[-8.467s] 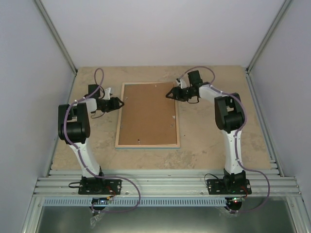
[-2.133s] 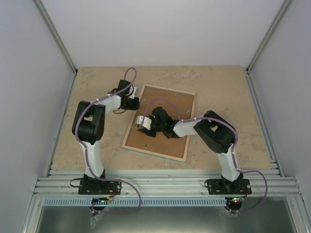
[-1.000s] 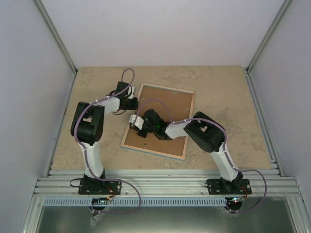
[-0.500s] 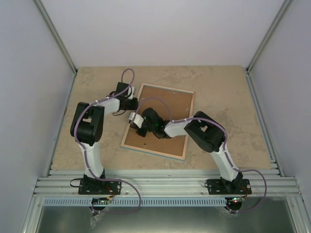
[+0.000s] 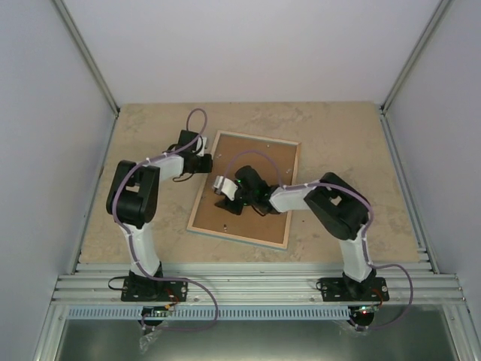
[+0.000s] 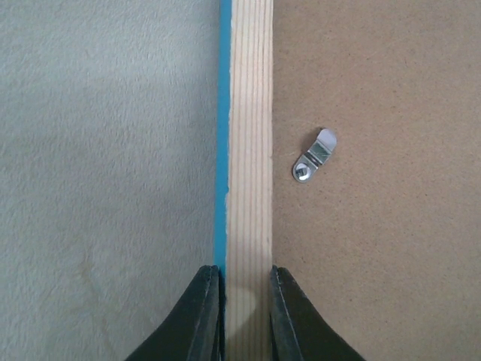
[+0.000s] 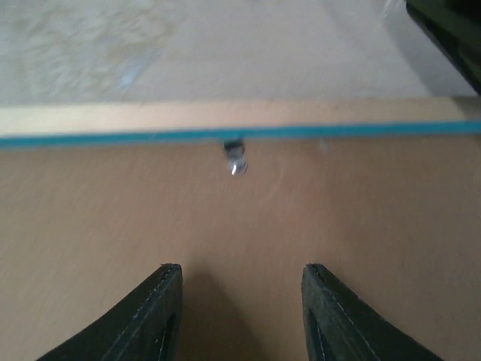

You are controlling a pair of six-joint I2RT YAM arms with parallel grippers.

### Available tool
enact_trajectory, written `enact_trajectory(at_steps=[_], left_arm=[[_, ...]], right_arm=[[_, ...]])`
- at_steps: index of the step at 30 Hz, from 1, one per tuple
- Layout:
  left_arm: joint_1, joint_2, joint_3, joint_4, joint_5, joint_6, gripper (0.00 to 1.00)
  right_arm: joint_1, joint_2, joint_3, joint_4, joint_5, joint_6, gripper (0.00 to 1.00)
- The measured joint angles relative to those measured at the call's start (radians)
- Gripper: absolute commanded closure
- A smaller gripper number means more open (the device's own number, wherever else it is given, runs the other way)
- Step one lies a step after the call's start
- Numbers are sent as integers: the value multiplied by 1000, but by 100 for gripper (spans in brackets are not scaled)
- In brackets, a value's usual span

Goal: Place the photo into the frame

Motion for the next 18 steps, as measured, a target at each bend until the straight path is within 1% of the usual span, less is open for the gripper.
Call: enact_trajectory(at_steps=[3,7,8,10,13,16,18], left_arm=[[0,-18,-24,0,9,0,100],[4,-40,-56,4,35,0,100],[4,-46,-64,3,42,0,96],[5,-54,-68,-6,51,3,80],[5,-60,-66,-32,57,13,66],[5,-72,-64,-93,61,29,57],[5,-90,-65,-140,59,50,56]], right_arm=[[-30,-103,-83,-69,-66,-51,54],[-84,-206,-139,-117,-130,-117,53],[-97,-216,-142,-124,-137,-129,53],[-136,-220,-136,-137,-157,-148,52],[-192,-204,-113,-171,-175,-161,52],[-231,-183,-71,-195,-179,-165,51],[-243,-167,-31,-204,-180,-170,50]])
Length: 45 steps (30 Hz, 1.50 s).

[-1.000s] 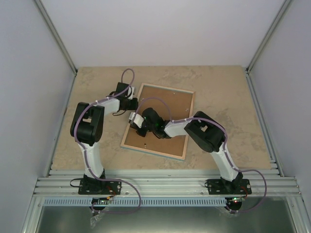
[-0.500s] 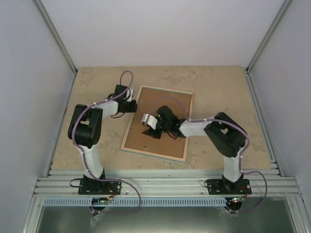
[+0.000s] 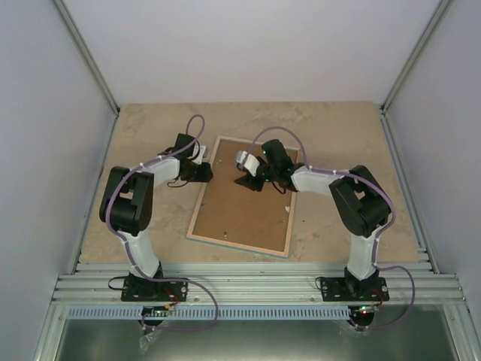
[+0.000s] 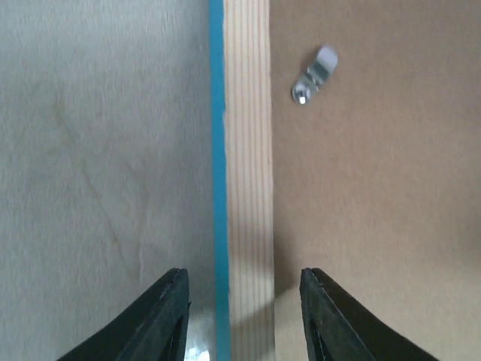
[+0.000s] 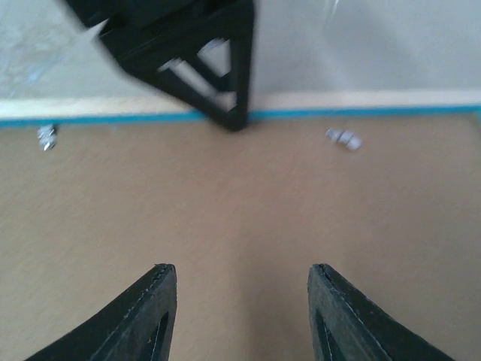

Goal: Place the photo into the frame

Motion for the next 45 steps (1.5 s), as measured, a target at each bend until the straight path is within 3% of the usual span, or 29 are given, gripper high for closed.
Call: enact_trajectory(at_steps=[3,6,12,19,22,30,45], left_arm=[[4,-28,0,-74,0,42,52],[19,-51,-19,-123,10,94,54],[38,-54,-50,-140,76,153,72],[43,-58,-71,-116,116,168,91],[45,-61,-82,-99,127,168,99],[46,-61,-90,-84,141,172,100],[45,-61,-90,-84,142,175,100]], right_arm=[[-8,39,97,-19,-4,-21,50],[-12,88,187,-35,-5,-35,50],[-13,196,297,-65,-2,-6,50],[-33,303,401,-153,-6,35,61],[-40,304,395,-161,-7,71,70],[-15,382,480,-158,26,150,85],[7,556,752,-193,39,219,87]])
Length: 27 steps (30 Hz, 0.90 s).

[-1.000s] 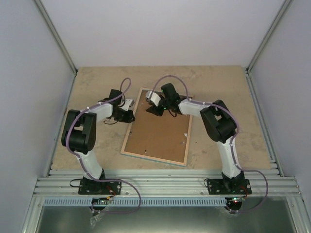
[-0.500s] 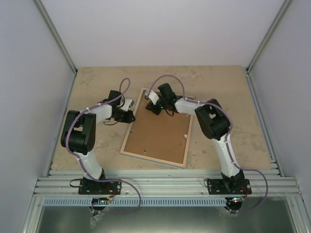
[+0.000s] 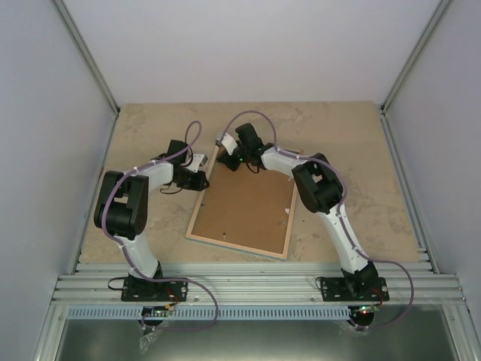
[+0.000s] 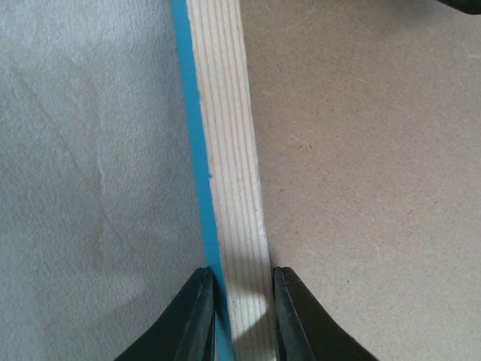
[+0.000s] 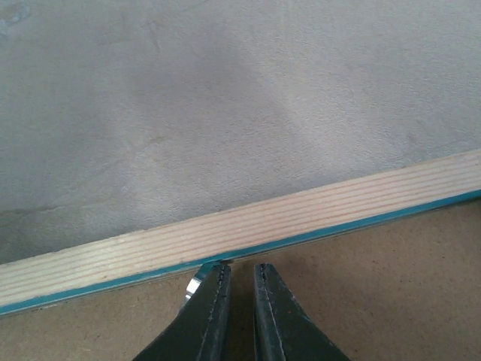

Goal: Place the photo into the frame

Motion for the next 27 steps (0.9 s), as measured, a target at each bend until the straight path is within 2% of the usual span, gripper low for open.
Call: enact_trajectory(at_steps=[9,16,19,27], left_arm=[[0,0,0,-2,2,3,100],[-5,4,2,0,19,9,100],[-10,6,2,2,27,16,100],[-12,8,3,2,32,20,100]], right_arm=[[-19,-8,-19,-21,-125,-53,81],[-30,-60,-95,-40,-204,-103,62],[-42,-70,-103,-48,-200,-130,55],[-34,-72,-91,-54,-87,-153,54]])
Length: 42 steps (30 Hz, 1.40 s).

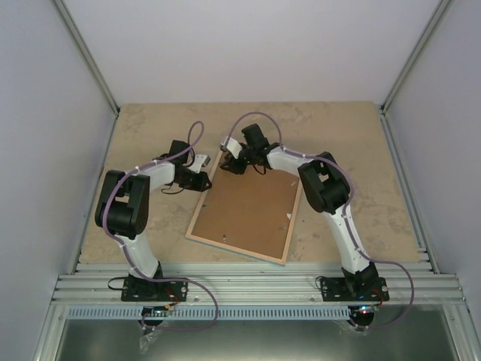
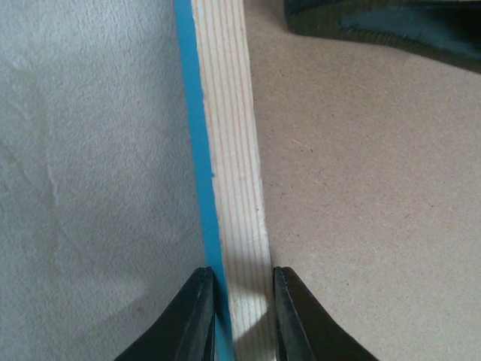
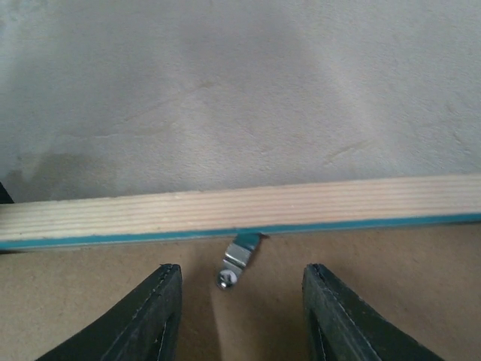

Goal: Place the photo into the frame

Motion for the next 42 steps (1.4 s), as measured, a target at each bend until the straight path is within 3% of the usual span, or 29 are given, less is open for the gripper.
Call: enact_trajectory(at_steps=[4,9,17,19,22,25,34,37,42], left_arm=[[0,3,1,0,5,1,100],[0,6,5,-1,8,3,100],[0,6,5,-2,8,2,100],[0,6,6,-3,8,2,100],[0,6,6,-3,8,2,100],[0,6,6,-2,8,2,100],[0,7,7,-3,10,1,100],[3,8,7,-3,13,-1,100],[10,11,7,-2,29,-3,100]], right_arm=[[21,6,19,-19,10,-8,58],[31,41,107,-88,18,-13,75],[28,48,126,-113,19,-18,88],[27,48,127,-113,18,-22,88],[25,49,127,-115,11,-30,74],[24,49,126,-133,1,-27,69],[24,49,117,-117,24,16,84],[24,49,117,-117,21,6,85],[20,49,118,-130,-13,-27,64]])
